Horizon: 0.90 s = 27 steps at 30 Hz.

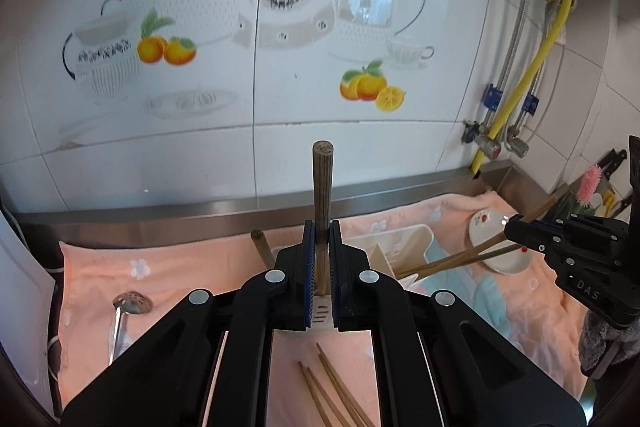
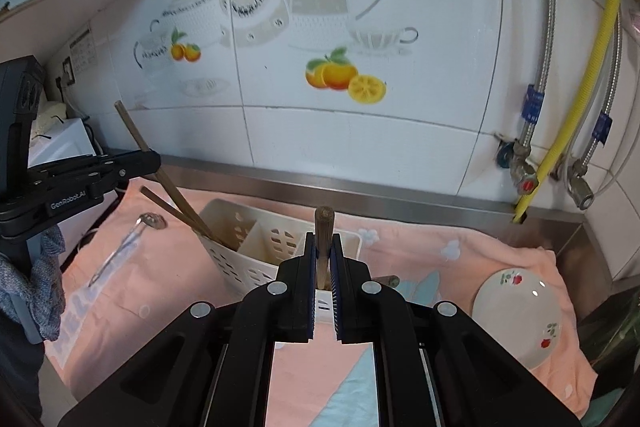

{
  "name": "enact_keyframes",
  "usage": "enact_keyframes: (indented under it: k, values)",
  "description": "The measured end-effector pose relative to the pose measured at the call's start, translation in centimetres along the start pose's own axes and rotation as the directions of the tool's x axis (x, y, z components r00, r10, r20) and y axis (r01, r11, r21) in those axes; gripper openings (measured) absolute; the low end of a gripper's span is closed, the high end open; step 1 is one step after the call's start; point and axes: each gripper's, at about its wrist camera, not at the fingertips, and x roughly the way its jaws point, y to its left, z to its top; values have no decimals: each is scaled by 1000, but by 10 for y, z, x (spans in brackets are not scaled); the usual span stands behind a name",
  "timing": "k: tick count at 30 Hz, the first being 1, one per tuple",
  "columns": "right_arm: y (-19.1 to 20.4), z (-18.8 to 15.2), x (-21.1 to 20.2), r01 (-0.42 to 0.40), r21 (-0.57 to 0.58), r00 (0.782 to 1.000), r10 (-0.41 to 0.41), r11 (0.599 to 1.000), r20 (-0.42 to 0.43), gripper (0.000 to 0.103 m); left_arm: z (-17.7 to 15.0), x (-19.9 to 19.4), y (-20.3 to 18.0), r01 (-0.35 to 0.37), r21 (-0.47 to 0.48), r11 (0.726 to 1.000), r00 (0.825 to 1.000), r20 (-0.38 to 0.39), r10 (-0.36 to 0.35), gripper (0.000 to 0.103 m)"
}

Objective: Organize utensils
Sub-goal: 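Lift both held chopsticks and carry them over the white holder, then drop the chopsticks into the holder, open both tools and withdraw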

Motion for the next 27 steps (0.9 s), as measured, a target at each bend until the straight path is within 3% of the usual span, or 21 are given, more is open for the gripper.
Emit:
enact_keyframes:
  k: [11, 17, 21, 25, 27]
  values:
    - [-8, -5, 18, 2, 29, 1000, -1, 1000, -30, 7, -3, 8, -5, 2, 15, 1000, 1000, -19, -2, 7]
    - [-6, -3, 6, 9, 27, 1000, -9, 1000, 7, 10, -2, -2, -7, 4, 13, 1000, 1000, 3, -4, 26]
    - [0, -4, -20, 32, 7, 997, -33, 999, 69, 22, -4, -21, -8, 11, 10, 1000, 999, 34, -11, 30]
    - [7, -12, -50, 32, -4, 992, -31, 999, 124, 26, -12, -48, -6, 0, 6, 1000, 997, 74, -1, 46]
    - [13, -22, -62, 22, -11, 990, -20, 1000, 141, 29, -18, -61, -5, 2, 4, 1000, 996, 88, -2, 46]
